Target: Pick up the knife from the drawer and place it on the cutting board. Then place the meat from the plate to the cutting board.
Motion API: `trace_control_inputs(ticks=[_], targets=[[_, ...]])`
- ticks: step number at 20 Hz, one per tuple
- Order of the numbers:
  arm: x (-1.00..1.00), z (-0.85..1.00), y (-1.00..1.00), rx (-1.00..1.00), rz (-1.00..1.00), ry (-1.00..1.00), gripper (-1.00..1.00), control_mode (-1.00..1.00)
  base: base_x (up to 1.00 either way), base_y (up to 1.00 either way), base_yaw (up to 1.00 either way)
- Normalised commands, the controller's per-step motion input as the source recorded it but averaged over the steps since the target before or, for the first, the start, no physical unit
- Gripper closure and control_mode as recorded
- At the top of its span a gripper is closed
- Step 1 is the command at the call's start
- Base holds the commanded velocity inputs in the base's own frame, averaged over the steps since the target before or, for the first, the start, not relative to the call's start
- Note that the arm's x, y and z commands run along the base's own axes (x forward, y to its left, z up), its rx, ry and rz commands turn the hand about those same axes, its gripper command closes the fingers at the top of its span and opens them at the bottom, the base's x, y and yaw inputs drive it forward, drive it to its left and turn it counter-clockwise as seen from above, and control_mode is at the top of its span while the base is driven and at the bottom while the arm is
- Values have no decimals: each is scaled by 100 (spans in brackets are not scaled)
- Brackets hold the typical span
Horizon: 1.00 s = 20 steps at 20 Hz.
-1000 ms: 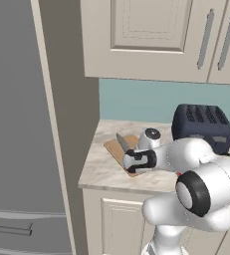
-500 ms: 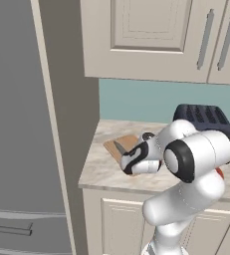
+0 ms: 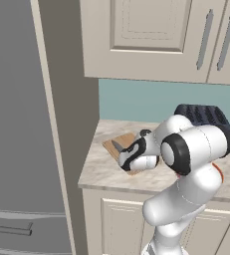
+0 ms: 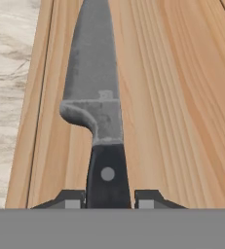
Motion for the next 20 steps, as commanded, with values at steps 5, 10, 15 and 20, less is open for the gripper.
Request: trace_control_inputs(ticks=[5,10,15,20], targets=[[3,0,0,0,0,0,-100,-100,0,0,0],[0,2,0,0,0,-4,-100,-100,0,0,0],[-7,26,0,0,0,-6,-100,-100,0,0,0],[-23,53,-4,0,-4,-1,-100,-100,0,0,0]])
